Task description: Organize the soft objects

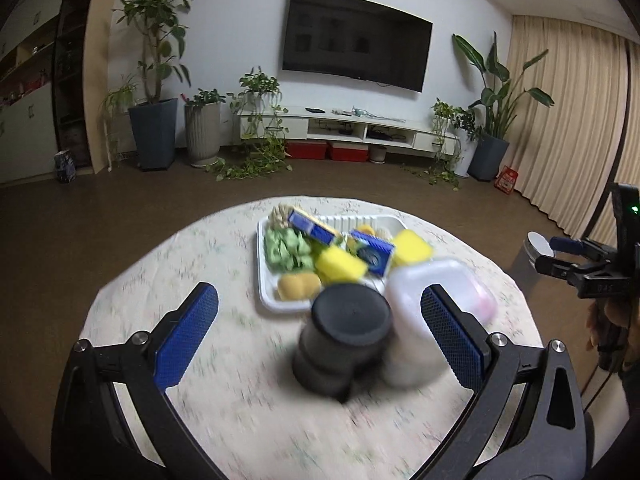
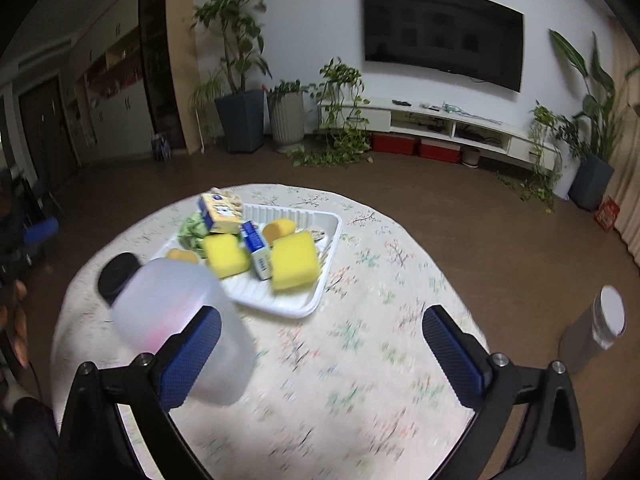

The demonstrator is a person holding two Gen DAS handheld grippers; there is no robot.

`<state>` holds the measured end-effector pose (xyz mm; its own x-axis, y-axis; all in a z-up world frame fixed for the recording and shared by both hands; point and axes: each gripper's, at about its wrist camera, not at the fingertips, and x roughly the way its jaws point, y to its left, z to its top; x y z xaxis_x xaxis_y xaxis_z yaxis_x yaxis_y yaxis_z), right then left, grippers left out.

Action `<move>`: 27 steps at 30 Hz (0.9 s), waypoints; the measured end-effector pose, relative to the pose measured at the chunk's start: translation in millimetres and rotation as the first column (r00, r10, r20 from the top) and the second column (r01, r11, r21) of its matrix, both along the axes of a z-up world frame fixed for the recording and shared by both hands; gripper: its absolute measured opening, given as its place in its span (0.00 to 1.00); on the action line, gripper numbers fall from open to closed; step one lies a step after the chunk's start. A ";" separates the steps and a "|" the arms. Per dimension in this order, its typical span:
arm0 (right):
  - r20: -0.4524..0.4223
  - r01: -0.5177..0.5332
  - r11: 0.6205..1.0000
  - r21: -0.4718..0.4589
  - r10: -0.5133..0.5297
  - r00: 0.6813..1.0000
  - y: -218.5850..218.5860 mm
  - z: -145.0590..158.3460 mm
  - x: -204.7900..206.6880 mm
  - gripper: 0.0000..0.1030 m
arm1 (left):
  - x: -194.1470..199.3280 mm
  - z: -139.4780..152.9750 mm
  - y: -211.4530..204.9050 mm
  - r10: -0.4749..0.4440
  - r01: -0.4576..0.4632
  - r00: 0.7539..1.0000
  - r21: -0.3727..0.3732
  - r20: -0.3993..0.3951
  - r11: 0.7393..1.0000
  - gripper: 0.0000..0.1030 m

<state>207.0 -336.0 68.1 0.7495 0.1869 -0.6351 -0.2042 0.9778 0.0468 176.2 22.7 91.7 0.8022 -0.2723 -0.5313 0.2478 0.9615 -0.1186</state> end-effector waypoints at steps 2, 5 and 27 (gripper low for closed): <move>0.015 0.012 0.999 0.031 -0.013 1.000 0.7 -1.4 -25.2 1.00 | -23.8 -2.1 -2.0 0.015 -0.015 1.000 -0.020 0.007 1.000 1.00; 0.031 0.029 0.997 0.077 -0.031 0.999 3.6 -6.1 -62.2 1.00 | -49.1 -6.9 -9.2 0.048 -0.048 0.999 -0.004 -0.016 0.999 1.00; 0.058 0.125 0.989 0.083 -0.130 0.990 68.7 -40.2 -167.5 1.00 | -120.3 -21.4 -41.9 0.156 -0.153 0.987 0.071 -0.045 0.986 1.00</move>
